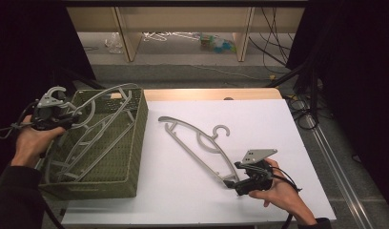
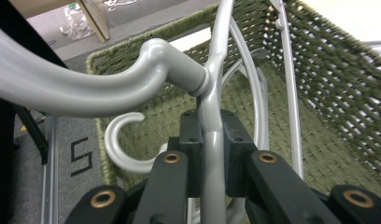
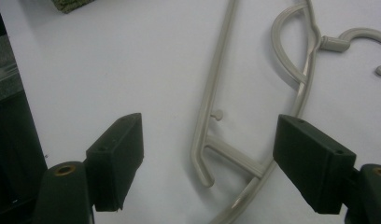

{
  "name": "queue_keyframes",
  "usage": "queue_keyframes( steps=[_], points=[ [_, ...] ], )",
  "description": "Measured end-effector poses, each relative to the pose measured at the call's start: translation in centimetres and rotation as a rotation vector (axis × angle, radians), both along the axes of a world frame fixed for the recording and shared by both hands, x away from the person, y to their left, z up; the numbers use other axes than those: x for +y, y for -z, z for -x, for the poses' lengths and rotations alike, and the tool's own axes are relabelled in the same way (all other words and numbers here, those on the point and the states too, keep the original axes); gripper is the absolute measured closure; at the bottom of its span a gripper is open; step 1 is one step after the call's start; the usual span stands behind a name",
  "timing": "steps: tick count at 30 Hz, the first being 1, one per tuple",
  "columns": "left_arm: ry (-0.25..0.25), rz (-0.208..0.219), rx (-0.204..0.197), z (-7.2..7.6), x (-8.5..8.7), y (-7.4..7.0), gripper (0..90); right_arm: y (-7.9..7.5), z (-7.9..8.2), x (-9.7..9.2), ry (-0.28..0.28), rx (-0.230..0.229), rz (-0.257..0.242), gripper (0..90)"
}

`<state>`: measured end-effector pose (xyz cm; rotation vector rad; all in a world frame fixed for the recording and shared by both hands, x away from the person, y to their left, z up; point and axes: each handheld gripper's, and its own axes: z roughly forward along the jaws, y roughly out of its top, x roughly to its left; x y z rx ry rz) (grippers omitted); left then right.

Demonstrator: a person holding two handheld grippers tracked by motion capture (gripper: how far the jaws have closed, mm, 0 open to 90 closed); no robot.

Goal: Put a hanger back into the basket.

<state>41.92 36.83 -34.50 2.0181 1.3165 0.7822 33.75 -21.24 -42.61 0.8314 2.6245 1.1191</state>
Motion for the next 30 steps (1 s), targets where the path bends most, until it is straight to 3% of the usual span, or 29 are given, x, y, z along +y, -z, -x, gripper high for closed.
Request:
queue_keyframes(
  steps=[5, 10, 16, 24, 30],
  points=[
    [-0.023, 0.006, 0.006, 0.0, 0.7, 0.4, 80.9, 0.0, 0.0, 0.0, 0.000, 0.001, 0.001, 20.4],
    [-0.009, 0.007, 0.012, -0.1, 0.6, 0.6, 80.8, 0.0, 0.0, 0.1, 0.000, 0.002, 0.003, 19.8],
    [0.036, -0.034, 0.042, -0.5, -0.8, 1.1, 80.7, 0.1, 0.0, 0.1, 0.003, 0.004, 0.000, 20.1],
    [0.042, -0.040, 0.078, -1.0, -1.4, 2.4, 80.3, 0.3, 0.0, 0.2, 0.007, -0.012, -0.006, 20.5],
    [0.044, -0.060, 0.115, -1.7, -2.1, 3.7, 80.2, 0.0, 0.0, 0.1, -0.002, 0.005, 0.006, 21.0]
  ],
)
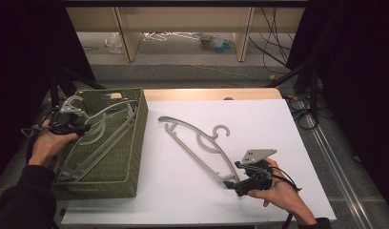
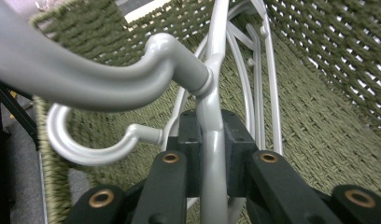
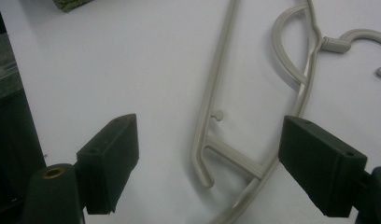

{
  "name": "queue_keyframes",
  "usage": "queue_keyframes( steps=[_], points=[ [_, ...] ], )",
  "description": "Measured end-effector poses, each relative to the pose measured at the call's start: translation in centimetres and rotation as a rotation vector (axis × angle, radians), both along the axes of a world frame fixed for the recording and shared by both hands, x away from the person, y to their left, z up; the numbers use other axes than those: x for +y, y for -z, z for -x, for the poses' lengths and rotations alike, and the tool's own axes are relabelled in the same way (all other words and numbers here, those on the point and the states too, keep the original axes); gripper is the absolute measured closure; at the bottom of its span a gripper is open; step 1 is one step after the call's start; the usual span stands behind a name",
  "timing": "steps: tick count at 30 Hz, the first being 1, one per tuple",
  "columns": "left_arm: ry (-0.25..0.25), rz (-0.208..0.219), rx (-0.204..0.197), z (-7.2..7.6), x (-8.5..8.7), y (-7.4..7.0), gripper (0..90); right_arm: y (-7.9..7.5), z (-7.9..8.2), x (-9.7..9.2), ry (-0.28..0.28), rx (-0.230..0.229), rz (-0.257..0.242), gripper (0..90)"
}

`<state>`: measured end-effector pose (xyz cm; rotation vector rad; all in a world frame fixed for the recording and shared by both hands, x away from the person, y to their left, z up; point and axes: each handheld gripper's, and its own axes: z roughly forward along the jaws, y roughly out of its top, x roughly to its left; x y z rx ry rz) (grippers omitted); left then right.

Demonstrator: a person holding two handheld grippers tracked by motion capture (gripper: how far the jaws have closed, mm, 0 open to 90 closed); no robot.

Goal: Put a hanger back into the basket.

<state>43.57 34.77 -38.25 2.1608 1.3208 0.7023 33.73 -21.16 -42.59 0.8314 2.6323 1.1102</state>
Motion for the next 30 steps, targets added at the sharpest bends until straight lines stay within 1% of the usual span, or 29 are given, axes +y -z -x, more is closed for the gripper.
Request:
queue_keyframes(
  steps=[1, 2, 3, 4, 5, 6, 7, 8, 9, 11, 12, 13, 14, 15, 16, 17, 18, 19, 20, 21, 22, 23, 24, 25, 27, 28, 29, 30],
  points=[
    [-0.002, 0.002, 0.005, -0.1, -0.1, 0.3, 80.1, 0.0, 0.0, 0.0, 0.000, -0.002, -0.001, 21.0],
    [-0.007, 0.002, 0.020, -0.3, -0.3, 0.9, 80.1, 0.1, 0.0, 0.0, 0.002, -0.002, 0.000, 21.0],
    [-0.007, 0.002, 0.020, -0.3, -0.3, 0.9, 80.0, 0.1, 0.0, 0.0, 0.002, -0.002, 0.000, 21.0],
    [-0.018, 0.004, 0.021, -0.4, -0.4, 1.2, 80.0, 0.1, 0.0, 0.0, 0.001, 0.001, -0.002, 21.2],
    [-0.017, -0.002, 0.030, -0.5, -0.4, 1.5, 80.0, 0.1, 0.0, 0.0, -0.006, -0.006, -0.004, 21.4],
    [-0.022, -0.005, 0.034, -0.6, -0.5, 1.9, 80.0, 0.0, 0.0, 0.0, -0.003, 0.002, -0.004, 21.3],
    [-0.023, -0.024, 0.047, -0.7, -0.5, 2.2, 80.0, 0.0, 0.0, 0.0, 0.001, 0.000, -0.004, 21.1],
    [-0.034, -0.029, 0.052, -0.7, -0.4, 2.5, 80.1, 0.0, -0.1, 0.0, 0.001, -0.006, -0.003, 21.1],
    [-0.050, -0.022, 0.056, -0.8, 0.0, 3.0, 79.8, 0.1, 0.0, -0.1, -0.005, -0.005, -0.003, 21.5],
    [-0.054, -0.019, 0.058, -0.8, 0.1, 3.2, 79.8, 0.1, -0.1, -0.1, -0.004, -0.005, -0.004, 21.4],
    [-0.055, -0.019, 0.067, -0.8, 0.2, 3.4, 80.0, 0.1, -0.1, -0.1, 0.000, -0.008, -0.003, 21.2],
    [-0.069, -0.013, 0.064, -0.7, 0.3, 3.5, 80.0, 0.1, -0.1, -0.1, 0.004, -0.004, -0.002, 21.3],
    [-0.083, -0.009, 0.056, -0.7, 0.4, 3.4, 79.4, 0.1, -0.1, -0.1, -0.003, -0.004, -0.004, 21.6],
    [-0.101, -0.006, 0.043, -0.7, 0.4, 3.3, 75.6, 0.1, -0.1, -0.1, -0.004, -0.005, -0.008, 21.7],
    [-0.109, -0.001, 0.035, -0.6, 0.5, 3.1, 75.6, 0.1, -0.1, -0.1, -0.004, -0.005, -0.008, 21.7],
    [-0.132, 0.025, 0.018, -0.3, 0.7, 2.7, 70.2, 0.1, -0.1, -0.1, 0.005, -0.003, -0.007, 21.4],
    [-0.132, 0.025, 0.018, -0.3, 0.7, 2.7, 68.1, 0.1, -0.1, -0.1, 0.005, -0.003, -0.007, 21.4],
    [-0.143, 0.024, 0.009, -0.1, 0.8, 2.4, 68.1, 0.2, -0.1, 0.0, 0.000, 0.000, -0.009, 21.5],
    [-0.150, 0.021, 0.003, 0.0, 0.9, 2.2, 62.5, 0.3, 0.0, 0.1, 0.000, -0.003, -0.006, 21.6],
    [-0.161, 0.032, -0.017, 0.4, 1.0, 1.7, 61.4, 0.3, 0.0, 0.1, -0.001, 0.001, -0.007, 21.7],
    [-0.161, 0.032, -0.017, 0.4, 1.0, 1.7, 60.4, 0.3, 0.0, 0.1, -0.001, 0.001, -0.007, 21.7],
    [-0.159, 0.048, -0.026, 0.7, 0.9, 1.6, 58.9, 0.2, 0.0, 0.1, -0.002, -0.003, -0.018, 21.7],
    [-0.163, 0.069, -0.045, 1.0, 0.6, 1.3, 58.9, 0.2, 0.0, 0.1, -0.002, -0.003, -0.018, 21.7],
    [-0.156, 0.084, -0.061, 1.4, 0.4, 1.1, 57.2, 0.1, 0.0, 0.1, 0.002, -0.002, -0.017, 21.8],
    [-0.148, 0.115, -0.092, 2.2, -0.3, 0.5, 51.0, 0.2, -0.2, 0.0, 0.011, -0.004, -0.017, 22.1],
    [-0.139, 0.139, -0.110, 2.7, -0.5, 0.2, 48.5, 0.3, -0.2, -0.1, 0.013, -0.006, -0.022, 22.1],
    [-0.133, 0.167, -0.131, 3.2, -0.9, 0.0, 45.0, 0.5, -0.4, -0.1, 0.032, -0.005, -0.024, 22.1],
    [-0.121, 0.204, -0.151, 3.6, -1.2, -0.3, 45.0, 0.5, -0.4, -0.1, 0.032, -0.005, -0.024, 22.1]
  ],
)
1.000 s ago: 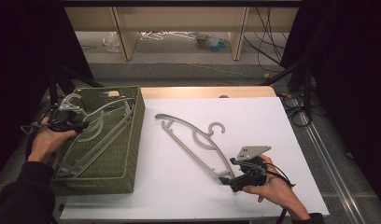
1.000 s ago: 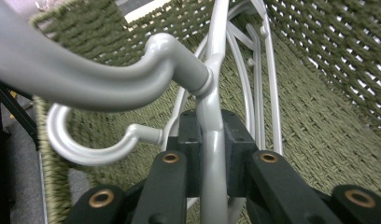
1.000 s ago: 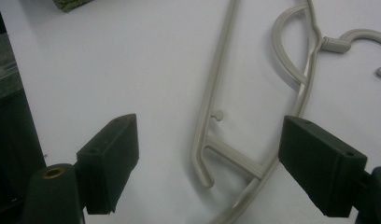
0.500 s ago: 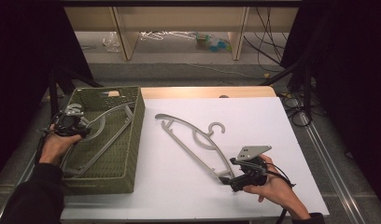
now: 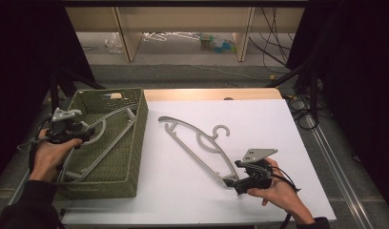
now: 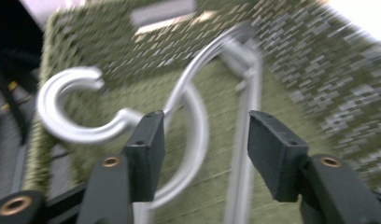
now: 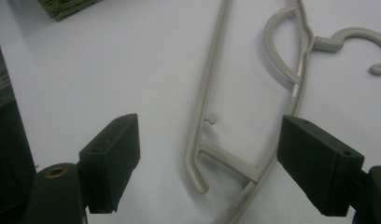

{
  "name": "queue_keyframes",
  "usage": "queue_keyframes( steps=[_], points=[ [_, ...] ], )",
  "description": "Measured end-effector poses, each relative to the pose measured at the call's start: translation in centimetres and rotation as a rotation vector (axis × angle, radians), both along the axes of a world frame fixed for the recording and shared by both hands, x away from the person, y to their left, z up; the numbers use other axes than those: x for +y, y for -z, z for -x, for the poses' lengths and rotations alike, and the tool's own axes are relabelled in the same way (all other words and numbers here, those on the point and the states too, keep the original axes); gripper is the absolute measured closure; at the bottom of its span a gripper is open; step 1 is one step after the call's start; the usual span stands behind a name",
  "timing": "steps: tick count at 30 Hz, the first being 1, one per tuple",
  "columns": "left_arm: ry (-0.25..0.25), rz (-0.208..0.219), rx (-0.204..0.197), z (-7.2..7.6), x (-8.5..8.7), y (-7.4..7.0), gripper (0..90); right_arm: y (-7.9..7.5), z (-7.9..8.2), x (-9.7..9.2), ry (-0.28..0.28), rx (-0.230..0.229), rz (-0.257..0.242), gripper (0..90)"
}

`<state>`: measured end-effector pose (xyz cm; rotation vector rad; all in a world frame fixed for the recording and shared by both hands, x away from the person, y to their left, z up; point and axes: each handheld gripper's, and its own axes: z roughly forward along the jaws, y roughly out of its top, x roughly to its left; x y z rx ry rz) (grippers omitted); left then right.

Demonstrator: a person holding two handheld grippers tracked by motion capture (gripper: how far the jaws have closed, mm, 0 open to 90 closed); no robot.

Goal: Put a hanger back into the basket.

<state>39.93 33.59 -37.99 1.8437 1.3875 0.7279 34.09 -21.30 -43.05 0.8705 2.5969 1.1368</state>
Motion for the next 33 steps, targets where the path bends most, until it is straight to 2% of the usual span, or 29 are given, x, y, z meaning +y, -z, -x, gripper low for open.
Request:
queue_keyframes(
  steps=[2, 4, 5, 6, 7, 8, 9, 10, 11, 12, 15, 18, 19, 20, 22, 23, 24, 26, 28, 30, 31, 32, 33],
  points=[
    [0.026, 0.064, -0.039, 1.1, -0.8, -0.5, 42.3, 0.0, 0.0, 0.0, 0.026, -0.010, -0.016, 22.1],
    [0.047, 0.093, -0.068, 2.2, -1.7, -1.0, 39.1, 0.0, -0.2, 0.0, 0.044, -0.025, -0.036, 22.0],
    [0.074, 0.129, -0.110, 3.2, -2.5, -1.5, 37.1, 0.0, -0.3, -0.1, 0.069, -0.032, -0.061, 21.6],
    [0.074, 0.129, -0.110, 3.2, -2.5, -1.5, 36.7, 0.0, -0.3, -0.1, 0.069, -0.032, -0.061, 21.6],
    [0.086, 0.141, -0.135, 4.0, -3.6, -1.8, 36.2, -0.1, -0.4, -0.2, 0.083, -0.025, -0.099, 22.2],
    [0.086, 0.141, -0.135, 4.0, -3.6, -1.8, 34.5, -0.1, -0.4, -0.2, 0.083, -0.025, -0.099, 22.2],
    [0.116, 0.166, -0.150, 4.8, -4.8, -2.0, 33.9, 0.0, -0.4, -0.3, 0.098, -0.036, -0.116, 22.2],
    [0.116, 0.166, -0.150, 4.8, -4.8, -2.0, 33.8, 0.0, -0.4, -0.3, 0.098, -0.036, -0.116, 22.2],
    [0.156, 0.182, -0.161, 5.3, -6.1, -1.8, 33.4, 0.0, -0.5, -0.4, 0.115, -0.037, -0.121, 21.9],
    [0.156, 0.182, -0.161, 5.3, -6.1, -1.8, 32.5, 0.0, -0.5, -0.4, 0.115, -0.037, -0.121, 21.9],
    [0.225, 0.231, -0.151, 6.0, -8.0, -1.0, 31.7, 0.1, -0.5, -0.4, 0.131, -0.033, -0.130, 21.9],
    [0.269, 0.199, -0.143, 6.6, -10.0, -0.1, 31.3, 0.3, -0.5, -0.3, 0.129, -0.039, -0.124, 22.0],
    [0.290, 0.210, -0.144, 6.9, -10.8, 0.3, 30.8, 0.2, -0.5, -0.3, 0.132, -0.038, -0.125, 22.0],
    [0.318, 0.220, -0.141, 7.2, -11.5, 0.6, 26.6, 0.2, -0.5, -0.4, 0.133, -0.046, -0.132, 22.0],
    [0.372, 0.265, -0.129, 7.6, -12.7, 1.0, 24.2, 0.3, -0.6, -0.4, 0.127, -0.043, -0.136, 22.0],
    [0.398, 0.247, -0.142, 8.2, -13.8, 1.3, 24.0, 0.4, -0.7, -0.4, 0.131, -0.042, -0.137, 22.0],
    [0.398, 0.247, -0.142, 8.2, -13.8, 1.3, 22.9, 0.4, -0.7, -0.4, 0.125, -0.034, -0.138, 22.0],
    [0.438, 0.241, -0.148, 8.7, -14.8, 1.7, 21.7, 0.5, -0.7, -0.4, 0.125, -0.038, -0.136, 22.0],
    [0.463, 0.253, -0.149, 9.2, -15.6, 2.0, 21.4, 0.5, -0.6, -0.5, 0.133, -0.028, -0.130, 22.0],
    [0.484, 0.223, -0.174, 9.8, -16.2, 2.0, 20.4, 0.5, -0.6, -0.5, 0.132, -0.031, -0.132, 22.1],
    [0.487, 0.228, -0.179, 10.0, -16.4, 2.1, 20.2, 0.6, -0.6, -0.4, 0.133, -0.033, -0.132, 22.1],
    [0.489, 0.289, -0.185, 10.3, -16.8, 2.5, 19.0, 0.6, -0.6, -0.4, 0.134, -0.026, -0.133, 22.0],
    [0.489, 0.289, -0.185, 10.3, -16.8, 2.5, 18.8, 0.6, -0.6, -0.4, 0.134, -0.026, -0.133, 22.0]
  ],
)
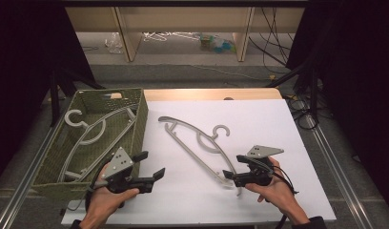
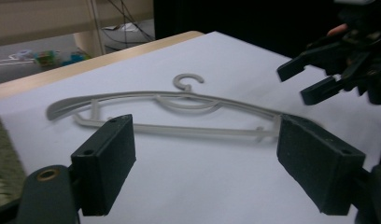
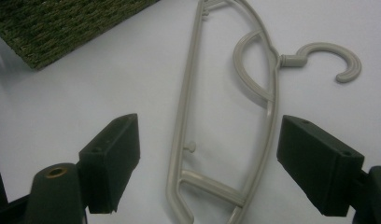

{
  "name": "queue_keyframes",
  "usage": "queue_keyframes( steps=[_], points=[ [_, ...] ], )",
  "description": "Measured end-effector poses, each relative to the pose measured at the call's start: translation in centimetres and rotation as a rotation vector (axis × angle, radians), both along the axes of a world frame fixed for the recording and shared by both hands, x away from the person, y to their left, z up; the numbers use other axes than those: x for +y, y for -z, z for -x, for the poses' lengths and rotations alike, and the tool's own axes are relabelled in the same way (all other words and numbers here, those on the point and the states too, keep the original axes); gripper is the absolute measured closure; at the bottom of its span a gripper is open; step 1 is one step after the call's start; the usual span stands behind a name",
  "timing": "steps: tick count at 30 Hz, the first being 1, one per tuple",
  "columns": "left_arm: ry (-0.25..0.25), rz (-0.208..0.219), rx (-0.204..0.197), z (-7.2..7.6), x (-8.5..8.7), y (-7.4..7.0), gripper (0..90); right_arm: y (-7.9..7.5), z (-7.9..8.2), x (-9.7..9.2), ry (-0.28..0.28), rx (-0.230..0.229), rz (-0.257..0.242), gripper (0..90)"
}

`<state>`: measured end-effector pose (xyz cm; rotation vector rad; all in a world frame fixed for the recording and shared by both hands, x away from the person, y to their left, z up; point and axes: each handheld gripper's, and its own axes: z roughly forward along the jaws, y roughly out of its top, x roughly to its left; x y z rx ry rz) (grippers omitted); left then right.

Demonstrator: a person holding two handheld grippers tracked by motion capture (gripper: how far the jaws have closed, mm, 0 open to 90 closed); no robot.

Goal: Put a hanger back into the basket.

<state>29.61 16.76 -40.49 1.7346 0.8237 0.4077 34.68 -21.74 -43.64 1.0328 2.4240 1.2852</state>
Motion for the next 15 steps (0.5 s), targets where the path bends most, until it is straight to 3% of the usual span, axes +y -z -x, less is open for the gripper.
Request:
queue_keyframes(
  steps=[7, 8, 10, 12, 15],
  points=[
    [0.047, -0.014, -0.013, 0.8, -1.4, 1.2, 16.4, 0.2, -0.1, 0.2, -0.006, -0.005, 0.012, 22.0],
    [0.057, -0.028, -0.030, 0.8, -1.5, 1.3, 16.4, 0.2, -0.1, 0.1, -0.009, -0.011, 0.011, 22.0],
    [0.061, -0.026, -0.017, 0.9, -1.8, 1.5, 16.2, 0.2, -0.1, 0.1, -0.004, -0.008, 0.012, 22.0],
    [0.066, -0.052, -0.022, 1.0, -1.9, 1.6, 16.2, 0.2, -0.1, 0.0, -0.002, 0.000, 0.008, 22.0],
    [0.068, -0.044, -0.014, 1.0, -2.0, 1.7, 16.2, 0.3, -0.3, 0.0, 0.002, -0.010, 0.011, 22.1]
  ],
)
